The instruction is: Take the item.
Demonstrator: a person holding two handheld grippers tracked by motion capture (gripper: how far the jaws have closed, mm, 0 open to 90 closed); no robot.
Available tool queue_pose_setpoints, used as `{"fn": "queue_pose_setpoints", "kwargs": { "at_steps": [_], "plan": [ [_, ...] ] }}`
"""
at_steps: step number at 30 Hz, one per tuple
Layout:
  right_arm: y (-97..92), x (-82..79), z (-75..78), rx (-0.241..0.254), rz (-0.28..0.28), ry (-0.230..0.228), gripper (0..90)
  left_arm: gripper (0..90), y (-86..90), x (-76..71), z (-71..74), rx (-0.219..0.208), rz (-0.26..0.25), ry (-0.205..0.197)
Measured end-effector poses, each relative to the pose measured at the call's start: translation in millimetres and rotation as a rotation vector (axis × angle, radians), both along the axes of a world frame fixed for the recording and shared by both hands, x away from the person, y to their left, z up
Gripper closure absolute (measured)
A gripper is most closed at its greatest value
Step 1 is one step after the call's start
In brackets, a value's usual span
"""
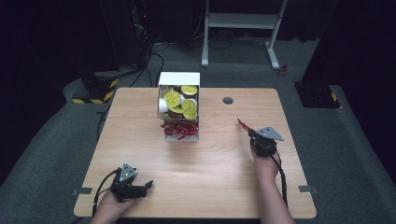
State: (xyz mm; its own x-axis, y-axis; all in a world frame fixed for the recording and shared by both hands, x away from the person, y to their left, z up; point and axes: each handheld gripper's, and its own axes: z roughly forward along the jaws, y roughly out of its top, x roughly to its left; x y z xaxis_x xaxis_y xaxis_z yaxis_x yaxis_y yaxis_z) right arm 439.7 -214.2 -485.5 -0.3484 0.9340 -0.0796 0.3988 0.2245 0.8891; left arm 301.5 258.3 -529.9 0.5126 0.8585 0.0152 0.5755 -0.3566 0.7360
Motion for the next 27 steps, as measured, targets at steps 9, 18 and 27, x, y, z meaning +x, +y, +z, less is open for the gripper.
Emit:
{"fn": "queue_pose_setpoints", "kwargs": {
  "at_steps": [9,18,27],
  "plan": [
    [-0.2,6.7,-8.9,-0.006,-0.016,0.049,87.2,14.0,1.1,-2.6,-0.2,-0.004,0.003,0.001],
    [0.0,11.5,-21.7,-0.018,-0.021,0.154,86.3,14.1,1.1,-2.7,-0.2,-0.004,0.003,0.000],
    [-0.2,14.4,-25.5,-0.048,-0.023,0.184,86.2,14.3,1.4,-2.8,-0.1,-0.002,0.001,-0.002]
  ]
}}
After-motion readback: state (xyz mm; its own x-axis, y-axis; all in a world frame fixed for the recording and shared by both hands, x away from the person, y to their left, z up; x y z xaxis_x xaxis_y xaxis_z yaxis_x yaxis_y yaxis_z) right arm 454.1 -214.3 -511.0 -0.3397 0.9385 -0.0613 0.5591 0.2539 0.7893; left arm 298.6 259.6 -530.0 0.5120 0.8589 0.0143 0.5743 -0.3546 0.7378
